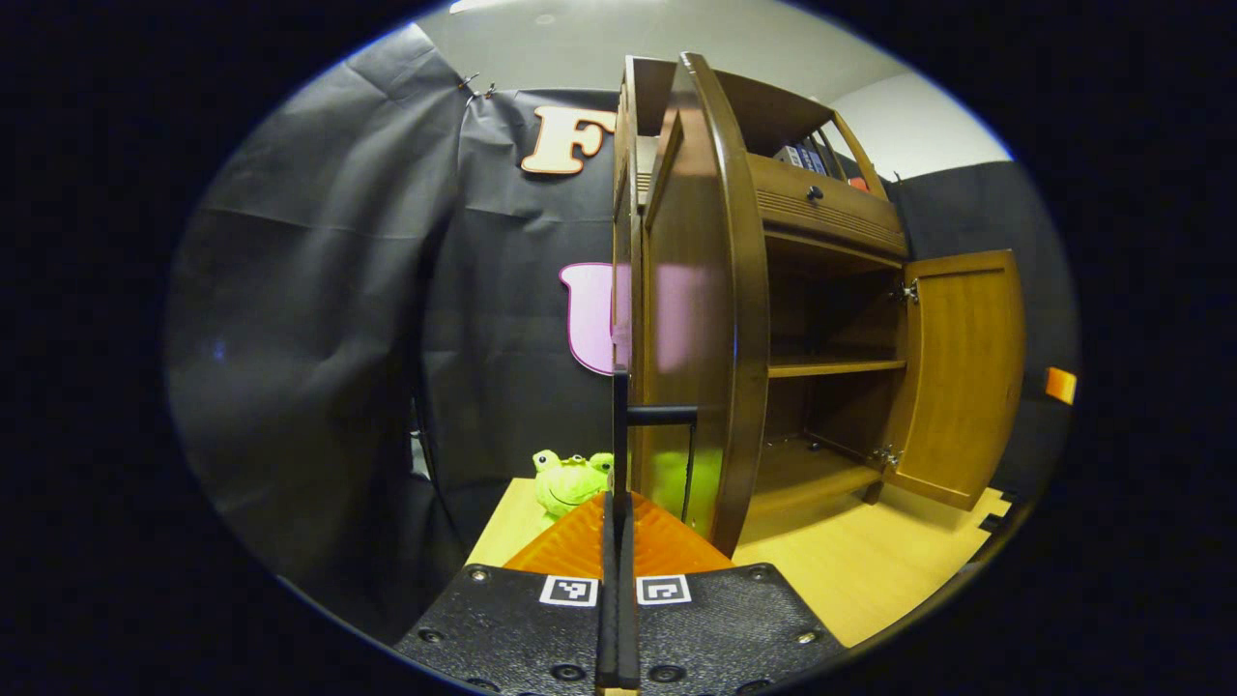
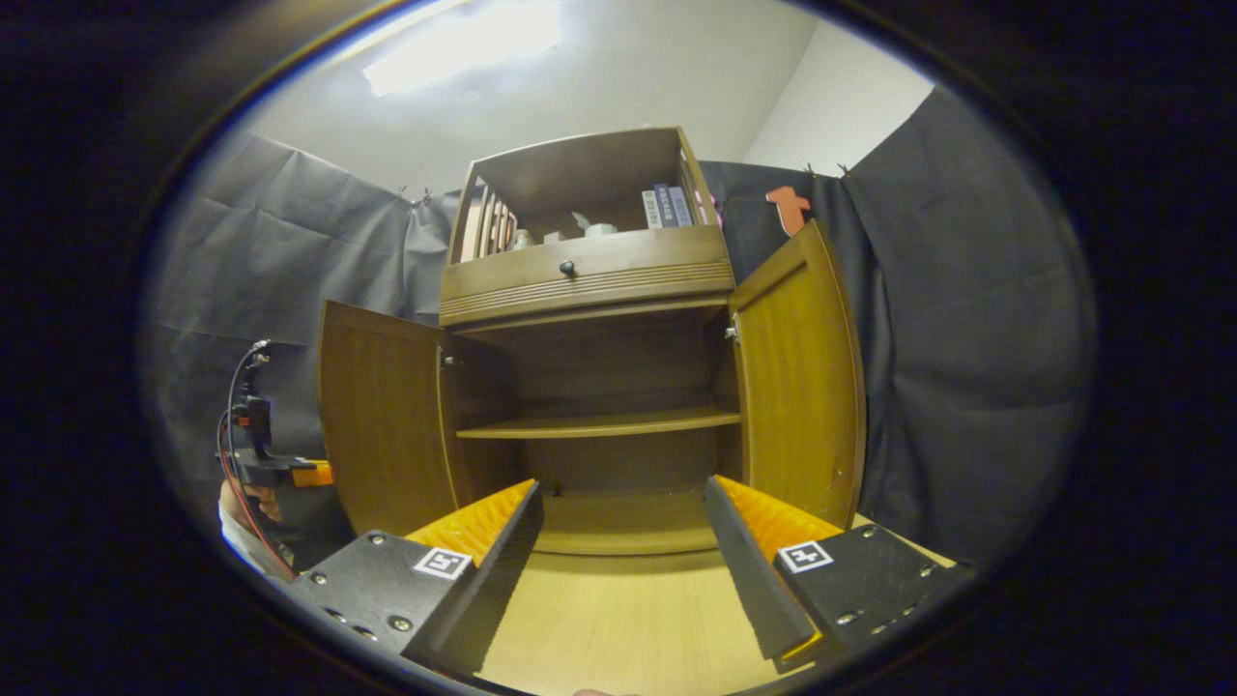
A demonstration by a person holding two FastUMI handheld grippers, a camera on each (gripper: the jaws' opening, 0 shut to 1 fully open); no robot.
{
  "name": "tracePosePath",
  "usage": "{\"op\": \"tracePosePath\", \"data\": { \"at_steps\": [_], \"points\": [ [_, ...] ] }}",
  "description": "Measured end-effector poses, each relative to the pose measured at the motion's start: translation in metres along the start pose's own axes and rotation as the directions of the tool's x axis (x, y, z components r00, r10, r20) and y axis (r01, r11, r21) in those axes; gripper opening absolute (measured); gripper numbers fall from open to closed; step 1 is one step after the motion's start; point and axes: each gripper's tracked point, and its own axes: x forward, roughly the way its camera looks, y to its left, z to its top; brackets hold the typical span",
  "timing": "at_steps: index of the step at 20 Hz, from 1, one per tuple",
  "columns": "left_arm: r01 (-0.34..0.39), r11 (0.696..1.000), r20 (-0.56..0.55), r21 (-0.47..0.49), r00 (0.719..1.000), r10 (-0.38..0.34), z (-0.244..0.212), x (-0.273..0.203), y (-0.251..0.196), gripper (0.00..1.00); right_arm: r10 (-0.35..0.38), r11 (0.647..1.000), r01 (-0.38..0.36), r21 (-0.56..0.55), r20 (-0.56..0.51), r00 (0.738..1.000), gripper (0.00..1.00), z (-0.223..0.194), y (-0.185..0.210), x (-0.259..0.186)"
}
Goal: Open the right door of the double-door shoe cabinet with the right hand, and open the left door with the left hand.
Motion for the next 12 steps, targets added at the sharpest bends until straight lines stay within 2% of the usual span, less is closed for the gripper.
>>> {"op": "tracePosePath", "data": {
  "at_steps": [2, 3, 4, 6, 9, 12],
  "points": [
    [0.032, 0.999, -0.002, -0.042, 0.999, -0.032, 0.001, 0.000, 0.003, 0.01, -0.006, 1.000, 0.006, 0.000, -0.009, 1.000, 0.95, -0.002, 0.000, 0.001],
    [0.045, 0.998, 0.000, -0.044, 0.999, -0.045, 0.000, 0.000, 0.005, 0.01, -0.011, 1.000, 0.011, 0.000, -0.010, 1.000, 0.99, -0.002, -0.001, 0.001],
    [0.054, 0.998, 0.001, -0.043, 0.999, -0.054, 0.000, 0.000, 0.005, 0.01, -0.017, 1.000, 0.017, 0.001, -0.010, 1.000, 0.95, -0.002, -0.003, 0.002],
    [0.066, 0.997, 0.003, -0.046, 0.998, -0.066, 0.000, 0.000, 0.005, 0.02, -0.028, 1.000, 0.028, 0.003, -0.012, 1.000, 0.95, -0.002, -0.004, 0.001],
    [0.039, 0.997, -0.006, -0.060, 0.999, -0.039, -0.002, 0.000, 0.000, 0.01, -0.030, 1.000, 0.030, -0.003, -0.012, 0.999, 0.95, -0.001, -0.002, 0.001],
    [-0.003, 1.000, -0.008, -0.007, 1.000, 0.003, -0.003, -0.004, -0.005, 0.01, -0.040, 0.999, 0.040, -0.017, -0.011, 0.999, 0.95, 0.000, -0.003, 0.000]
  ]
}}
